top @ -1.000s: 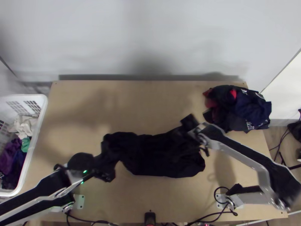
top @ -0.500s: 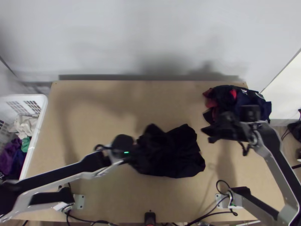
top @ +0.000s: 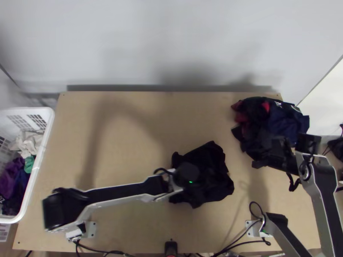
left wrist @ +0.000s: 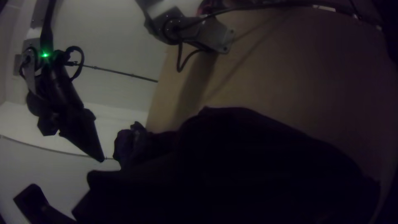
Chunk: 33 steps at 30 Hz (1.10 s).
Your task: Fold the t-shirt
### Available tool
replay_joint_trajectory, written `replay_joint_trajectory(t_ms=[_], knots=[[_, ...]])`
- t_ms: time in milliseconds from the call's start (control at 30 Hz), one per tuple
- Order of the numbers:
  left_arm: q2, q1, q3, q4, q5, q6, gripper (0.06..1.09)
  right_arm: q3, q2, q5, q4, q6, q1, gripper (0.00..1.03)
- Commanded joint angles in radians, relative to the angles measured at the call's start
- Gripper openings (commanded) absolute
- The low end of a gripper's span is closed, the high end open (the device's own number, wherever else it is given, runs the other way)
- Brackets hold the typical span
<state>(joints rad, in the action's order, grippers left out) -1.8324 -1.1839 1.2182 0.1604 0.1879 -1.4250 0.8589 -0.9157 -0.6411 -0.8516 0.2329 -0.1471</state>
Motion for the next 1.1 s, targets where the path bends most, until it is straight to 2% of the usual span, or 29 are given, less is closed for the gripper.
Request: replay_joint_trajectory(t_ms=[0,33,67,100,233,400,500,600,733,967,1067], knots=[[-0.174,-0.026,0.084,-0.019,0.004,0.020,0.20,-0.017,0.034,-0.002,-0.006,-0.003,-0.032,0.03],[-0.192,-0.023,0.107,-0.055,0.004,0.034,0.43,-0.015,0.032,-0.002,-0.006,-0.001,-0.032,0.03],[-0.211,-0.022,0.141,-0.133,-0.001,0.040,0.85,-0.014,0.034,-0.003,-0.006,-0.003,-0.032,0.03],[-0.225,-0.020,0.173,-0.199,-0.001,0.049,1.07,-0.014,0.034,-0.003,-0.007,-0.003,-0.031,0.03],[-0.248,-0.013,0.265,-0.386,-0.022,0.097,1.04,-0.008,0.032,-0.003,-0.006,-0.006,-0.026,0.03],[-0.234,0.010,0.514,-0.788,-0.036,0.259,1.04,-0.014,0.035,-0.003,-0.006,-0.006,-0.016,0.03],[-0.188,0.036,0.506,-0.918,-0.034,0.232,1.04,-0.018,0.038,-0.003,-0.006,-0.007,-0.008,0.03],[-0.114,0.072,0.426,-0.996,-0.033,0.201,1.04,-0.018,0.040,-0.003,-0.007,-0.010,0.000,0.03],[-0.042,0.081,0.414,-1.101,0.004,0.236,1.04,-0.034,0.041,-0.003,-0.004,-0.010,0.011,0.03],[0.070,0.153,0.380,-1.104,-0.005,0.256,1.04,-0.034,0.040,-0.003,-0.001,-0.010,0.026,0.03],[0.116,0.202,0.399,-1.087,-0.016,0.317,1.04,-0.049,0.037,-0.003,0.005,-0.010,0.038,0.03]])
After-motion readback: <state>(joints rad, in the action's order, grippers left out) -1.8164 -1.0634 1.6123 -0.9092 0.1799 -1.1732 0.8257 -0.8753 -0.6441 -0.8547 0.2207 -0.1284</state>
